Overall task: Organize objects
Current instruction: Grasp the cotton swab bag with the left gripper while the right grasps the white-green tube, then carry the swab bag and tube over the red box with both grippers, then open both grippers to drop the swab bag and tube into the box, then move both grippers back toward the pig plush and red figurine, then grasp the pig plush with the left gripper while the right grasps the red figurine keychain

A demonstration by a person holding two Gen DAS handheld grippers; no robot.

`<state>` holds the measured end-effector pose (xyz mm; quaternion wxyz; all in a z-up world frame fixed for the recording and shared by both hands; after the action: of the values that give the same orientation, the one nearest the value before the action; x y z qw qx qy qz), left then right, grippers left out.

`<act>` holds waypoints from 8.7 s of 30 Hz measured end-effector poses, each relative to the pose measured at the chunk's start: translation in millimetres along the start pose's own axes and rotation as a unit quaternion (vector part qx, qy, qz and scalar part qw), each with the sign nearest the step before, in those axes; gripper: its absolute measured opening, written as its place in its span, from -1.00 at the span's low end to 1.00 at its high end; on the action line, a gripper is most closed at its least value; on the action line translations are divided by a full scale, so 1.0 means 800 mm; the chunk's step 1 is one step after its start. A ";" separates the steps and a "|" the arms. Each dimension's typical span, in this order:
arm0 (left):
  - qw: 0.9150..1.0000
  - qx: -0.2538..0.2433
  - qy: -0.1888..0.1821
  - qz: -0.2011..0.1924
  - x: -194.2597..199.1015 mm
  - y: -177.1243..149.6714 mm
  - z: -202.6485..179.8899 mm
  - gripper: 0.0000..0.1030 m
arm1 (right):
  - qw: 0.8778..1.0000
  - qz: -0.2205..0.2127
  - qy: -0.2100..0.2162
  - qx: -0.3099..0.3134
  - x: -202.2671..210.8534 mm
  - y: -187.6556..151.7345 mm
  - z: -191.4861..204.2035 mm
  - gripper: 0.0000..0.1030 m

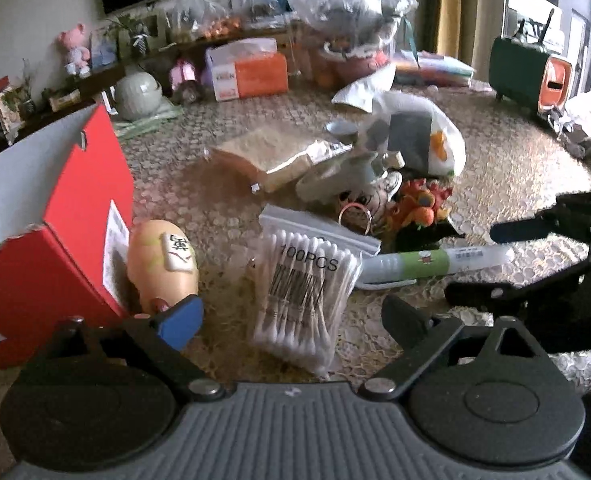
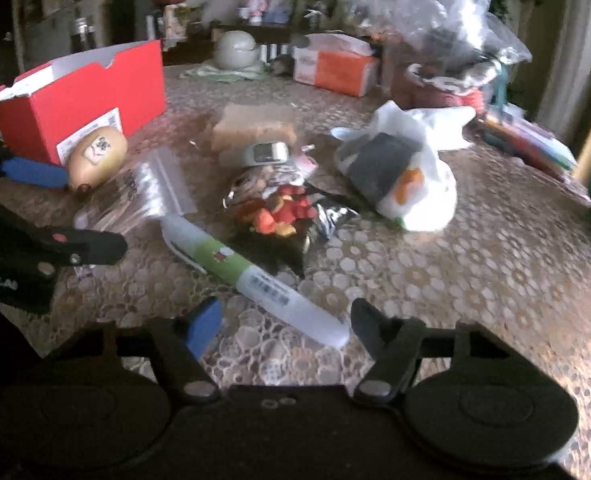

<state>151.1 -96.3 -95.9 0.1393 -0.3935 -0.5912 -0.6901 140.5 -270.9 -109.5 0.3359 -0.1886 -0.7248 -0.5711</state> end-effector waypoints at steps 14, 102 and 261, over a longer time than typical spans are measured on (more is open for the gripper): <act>0.999 -0.025 -0.003 0.030 -0.011 -0.002 -0.002 -0.22 | 1.000 0.013 0.011 -0.001 0.004 0.010 0.019 -0.51; 0.985 0.008 0.120 0.127 0.048 0.064 0.350 -0.34 | 0.987 0.061 0.147 -0.011 -0.056 0.304 0.283 -0.68; 0.982 0.169 0.077 -0.042 -0.042 0.005 0.067 -0.15 | 0.998 0.032 -0.024 -0.051 -0.011 0.065 0.014 -0.57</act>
<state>196.2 -57.0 -117.4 0.2198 -0.2848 -0.7029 -0.6136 177.8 -244.5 -80.6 0.3267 -0.2424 -0.6961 -0.5916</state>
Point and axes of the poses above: each gripper's, at about its wrist camera, not at the fingertips, and x roughly against the way its jaws point, z to its left, y to its top, the point moved 1 cm from there along -x, roughly the way its jaws point, and after that the axes turned 6 degrees about -y, right-handed, at the moved point
